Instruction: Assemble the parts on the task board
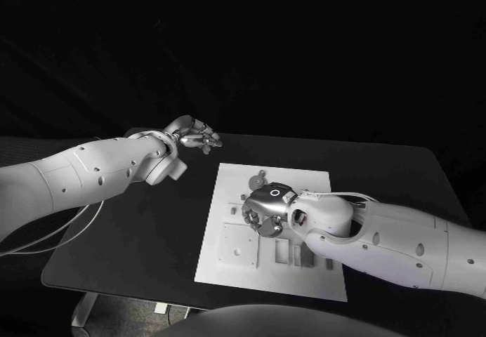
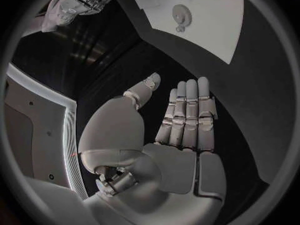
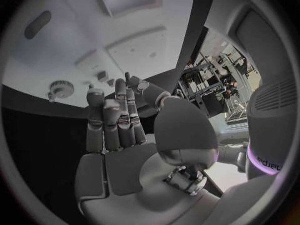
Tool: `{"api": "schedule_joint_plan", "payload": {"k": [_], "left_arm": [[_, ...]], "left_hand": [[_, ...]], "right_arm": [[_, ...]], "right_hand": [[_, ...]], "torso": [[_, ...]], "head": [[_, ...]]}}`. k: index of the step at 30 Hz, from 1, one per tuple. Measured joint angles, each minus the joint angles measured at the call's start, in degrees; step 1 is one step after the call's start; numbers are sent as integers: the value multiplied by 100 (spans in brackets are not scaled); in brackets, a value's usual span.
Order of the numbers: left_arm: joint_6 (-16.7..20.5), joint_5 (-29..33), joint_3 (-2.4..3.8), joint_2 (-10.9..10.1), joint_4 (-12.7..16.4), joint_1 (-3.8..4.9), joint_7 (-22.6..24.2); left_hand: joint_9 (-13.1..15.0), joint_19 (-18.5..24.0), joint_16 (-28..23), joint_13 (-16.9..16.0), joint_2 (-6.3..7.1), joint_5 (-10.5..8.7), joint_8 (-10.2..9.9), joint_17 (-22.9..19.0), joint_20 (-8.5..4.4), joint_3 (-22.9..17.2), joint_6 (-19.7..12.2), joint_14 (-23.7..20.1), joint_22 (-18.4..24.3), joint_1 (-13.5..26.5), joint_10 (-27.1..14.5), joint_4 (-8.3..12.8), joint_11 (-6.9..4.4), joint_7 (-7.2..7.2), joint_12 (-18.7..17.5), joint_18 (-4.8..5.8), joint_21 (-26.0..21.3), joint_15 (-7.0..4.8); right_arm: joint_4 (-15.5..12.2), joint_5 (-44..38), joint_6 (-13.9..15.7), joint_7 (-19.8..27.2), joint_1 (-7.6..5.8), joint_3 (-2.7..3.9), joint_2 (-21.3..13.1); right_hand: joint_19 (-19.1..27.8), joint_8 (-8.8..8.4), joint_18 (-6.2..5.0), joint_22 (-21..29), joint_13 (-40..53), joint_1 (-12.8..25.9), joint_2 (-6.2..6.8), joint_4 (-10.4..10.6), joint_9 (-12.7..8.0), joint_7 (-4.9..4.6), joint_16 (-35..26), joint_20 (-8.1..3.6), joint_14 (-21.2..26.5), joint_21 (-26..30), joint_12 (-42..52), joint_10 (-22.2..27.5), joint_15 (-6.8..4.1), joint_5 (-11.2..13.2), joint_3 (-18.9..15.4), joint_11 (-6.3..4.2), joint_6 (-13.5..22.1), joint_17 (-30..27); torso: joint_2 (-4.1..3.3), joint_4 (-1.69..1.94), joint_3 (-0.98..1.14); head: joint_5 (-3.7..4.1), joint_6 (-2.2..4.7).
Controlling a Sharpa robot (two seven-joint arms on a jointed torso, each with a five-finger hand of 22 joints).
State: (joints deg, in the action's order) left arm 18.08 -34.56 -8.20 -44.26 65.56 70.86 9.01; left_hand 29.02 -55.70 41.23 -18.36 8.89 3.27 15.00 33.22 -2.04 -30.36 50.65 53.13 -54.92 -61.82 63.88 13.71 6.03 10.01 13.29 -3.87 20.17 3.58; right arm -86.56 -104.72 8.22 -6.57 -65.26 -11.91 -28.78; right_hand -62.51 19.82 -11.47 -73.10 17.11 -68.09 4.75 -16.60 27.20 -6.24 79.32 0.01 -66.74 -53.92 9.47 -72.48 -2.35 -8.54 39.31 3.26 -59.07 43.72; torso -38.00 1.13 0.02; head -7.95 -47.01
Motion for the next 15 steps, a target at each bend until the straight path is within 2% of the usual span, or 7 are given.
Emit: {"api": "schedule_joint_plan", "payload": {"k": [3,10,15], "left_arm": [[1,1,0,16,-2,0,0],[1,4,-1,27,-6,4,1],[1,5,-1,28,-5,5,1]], "left_hand": [[0,0,-22,0,0,0,4,6,0,0,0,0,0,0,0,0,0,0,0,0,0,0],[1,0,-22,0,0,0,4,5,0,0,0,0,1,0,0,0,0,0,0,1,0,0],[-5,0,-22,5,0,0,4,11,0,0,0,0,1,0,0,0,0,0,0,3,0,0]], "right_arm": [[56,-67,-11,-5,52,-52,50],[117,-168,-23,-6,138,-62,102],[130,-204,-24,-6,213,-62,106]], "right_hand": [[0,14,0,0,0,0,0,11,0,0,0,0,0,0,0,0,0,0,11,0,0,0],[0,15,0,1,0,14,15,15,0,0,0,2,0,0,0,-3,1,1,15,3,1,0],[7,15,0,-5,0,14,15,16,1,-5,0,10,0,0,-22,-22,1,5,15,22,-3,-1]], "torso": [[0,1,0],[1,1,-1],[2,-4,4]], "head": [[-44,-31],[-154,-106],[-250,-136]]}}
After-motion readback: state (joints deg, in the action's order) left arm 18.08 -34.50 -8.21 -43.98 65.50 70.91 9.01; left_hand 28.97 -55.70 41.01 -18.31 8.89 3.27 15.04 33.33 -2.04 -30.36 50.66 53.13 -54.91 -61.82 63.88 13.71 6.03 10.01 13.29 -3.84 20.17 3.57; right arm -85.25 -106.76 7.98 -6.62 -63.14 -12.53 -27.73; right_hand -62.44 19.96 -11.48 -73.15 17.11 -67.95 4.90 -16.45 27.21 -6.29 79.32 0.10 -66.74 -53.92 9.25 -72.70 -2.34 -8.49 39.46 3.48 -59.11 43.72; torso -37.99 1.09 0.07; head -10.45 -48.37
